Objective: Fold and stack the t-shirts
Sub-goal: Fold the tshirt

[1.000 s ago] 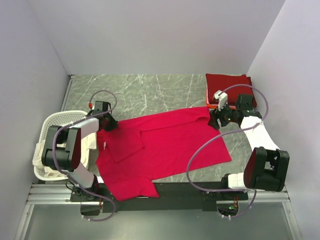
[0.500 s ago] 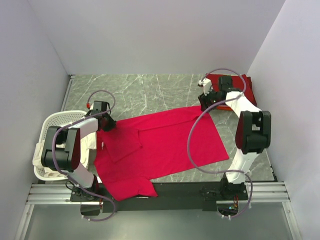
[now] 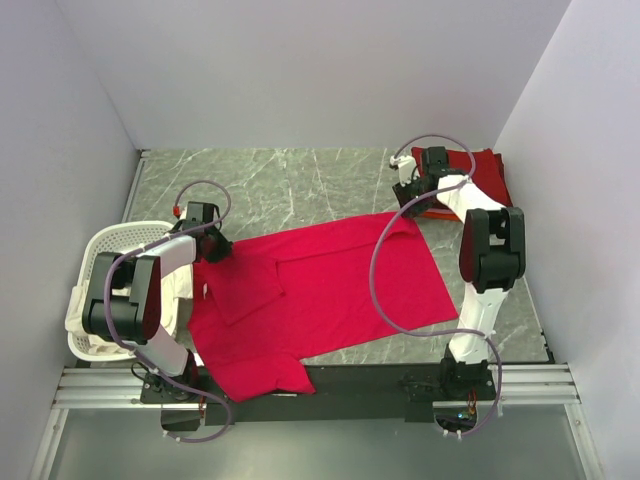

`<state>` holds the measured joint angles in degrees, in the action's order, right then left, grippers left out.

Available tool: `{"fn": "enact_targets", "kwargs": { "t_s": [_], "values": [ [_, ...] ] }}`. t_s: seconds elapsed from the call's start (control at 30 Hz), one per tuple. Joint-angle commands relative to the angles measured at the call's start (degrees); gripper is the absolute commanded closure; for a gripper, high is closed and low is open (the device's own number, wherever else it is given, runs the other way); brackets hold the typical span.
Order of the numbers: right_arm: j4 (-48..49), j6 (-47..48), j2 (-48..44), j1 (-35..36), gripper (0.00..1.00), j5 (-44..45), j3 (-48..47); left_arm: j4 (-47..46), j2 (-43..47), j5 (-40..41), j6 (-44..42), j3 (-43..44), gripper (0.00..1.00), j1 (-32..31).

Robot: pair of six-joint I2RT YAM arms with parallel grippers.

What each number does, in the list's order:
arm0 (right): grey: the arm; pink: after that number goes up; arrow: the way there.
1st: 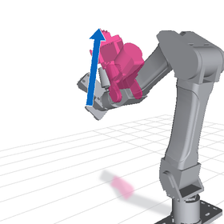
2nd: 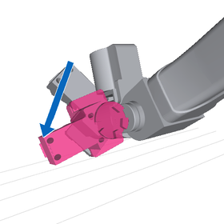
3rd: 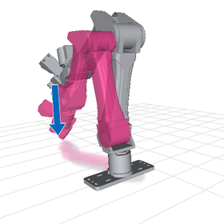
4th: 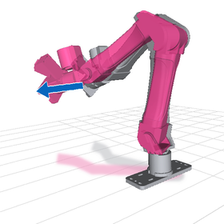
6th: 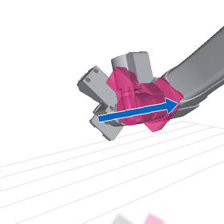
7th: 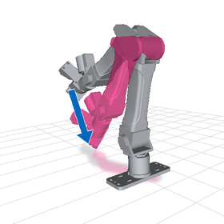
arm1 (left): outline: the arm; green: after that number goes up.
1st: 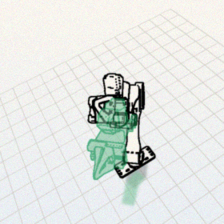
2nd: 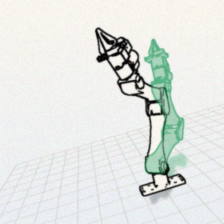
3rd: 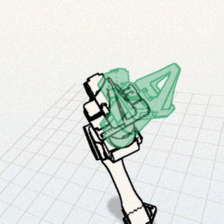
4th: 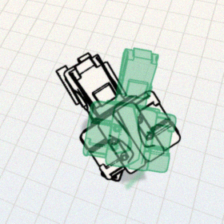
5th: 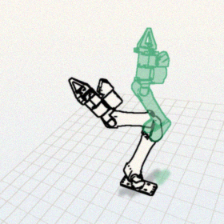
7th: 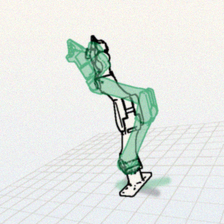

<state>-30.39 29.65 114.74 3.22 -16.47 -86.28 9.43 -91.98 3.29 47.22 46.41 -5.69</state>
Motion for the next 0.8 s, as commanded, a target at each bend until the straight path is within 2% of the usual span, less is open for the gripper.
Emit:
{"fn": "enact_targets", "kwargs": {
  "t_s": [0.0,0.23,0.63,0.73,0.77],
  "values": [
    [0.07,-1.43,0.31,0.73,0.64,1.7,-1.43,2.79,0.58,0.23,-1.69,0.08,0.81,0.33],
    [0.77,-3.46,3.64,0.99,0.64,7.5,-3.71,2.87,0.76,0.23,-1.78,-0.09,0.81,0.33],
    [-1.86,-3.28,7.43,1.17,0.62,6.72,-7.67,2.7,0.4,0.23,-1.78,0.08,0.8,0.33],
    [-3.36,-2.93,8.39,1.17,0.66,5.84,-9.25,2.7,0.32,-0.04,-1.78,0.08,0.8,0.25],
    [-3.71,-3.02,8.66,1.34,0.7,5.49,-9.6,2.7,0.23,-0.04,-1.87,0.25,0.8,0.33]
  ]
}}
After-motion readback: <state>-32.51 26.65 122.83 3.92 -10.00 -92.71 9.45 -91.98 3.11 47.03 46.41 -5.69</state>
